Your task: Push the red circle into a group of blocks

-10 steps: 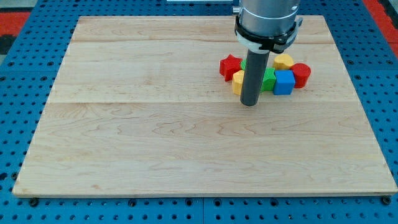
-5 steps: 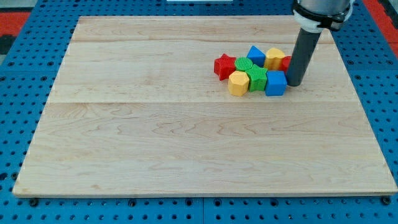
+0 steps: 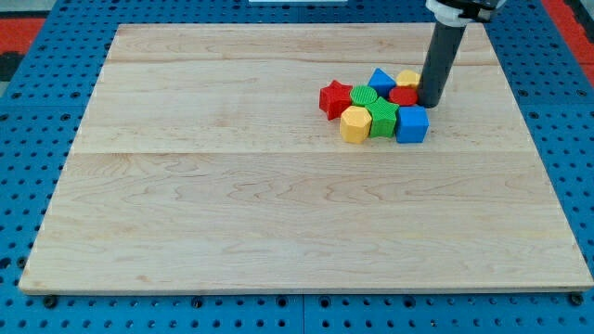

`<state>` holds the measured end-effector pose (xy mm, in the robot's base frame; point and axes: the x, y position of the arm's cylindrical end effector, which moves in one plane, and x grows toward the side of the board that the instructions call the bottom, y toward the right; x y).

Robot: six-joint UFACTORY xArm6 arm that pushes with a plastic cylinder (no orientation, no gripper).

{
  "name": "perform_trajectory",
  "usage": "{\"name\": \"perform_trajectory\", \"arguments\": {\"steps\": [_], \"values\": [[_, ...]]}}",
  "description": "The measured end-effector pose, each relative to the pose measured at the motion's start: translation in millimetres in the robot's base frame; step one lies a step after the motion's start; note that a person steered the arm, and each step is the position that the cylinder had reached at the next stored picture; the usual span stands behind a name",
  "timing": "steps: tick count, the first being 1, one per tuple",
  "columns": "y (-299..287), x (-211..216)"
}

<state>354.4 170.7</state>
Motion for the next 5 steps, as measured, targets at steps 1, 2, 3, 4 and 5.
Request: {"name": "perform_trajectory", "arguments": {"steps": [1,2,3,4,5], "values": [[21,-20],[13,-26],[-13,-23],[-25,-23],[-22,-21]]}}
